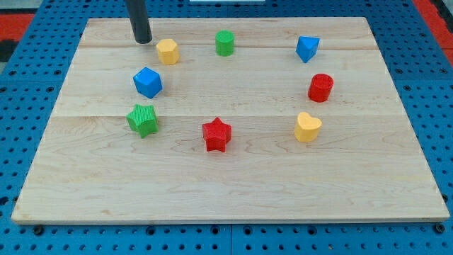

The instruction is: Move blue triangle into the green circle

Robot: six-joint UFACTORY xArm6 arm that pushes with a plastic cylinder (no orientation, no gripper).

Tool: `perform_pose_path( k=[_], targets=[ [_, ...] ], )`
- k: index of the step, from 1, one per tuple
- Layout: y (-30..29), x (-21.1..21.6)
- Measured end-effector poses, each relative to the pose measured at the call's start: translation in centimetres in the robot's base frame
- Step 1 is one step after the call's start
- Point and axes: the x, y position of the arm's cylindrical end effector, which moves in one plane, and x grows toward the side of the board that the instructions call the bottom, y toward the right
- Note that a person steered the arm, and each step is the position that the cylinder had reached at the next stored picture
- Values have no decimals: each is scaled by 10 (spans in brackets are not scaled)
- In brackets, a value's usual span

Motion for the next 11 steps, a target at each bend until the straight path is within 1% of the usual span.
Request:
perform_pose_path(
  k=[1,3,4,5,6,7,8,9,10,11],
  targets=[
    [9,1],
    [115,10],
    [158,5],
    [211,18],
    [212,8],
    [220,-31],
    [284,-14],
    [365,3],
    [372,20],
    [307,20]
  ],
)
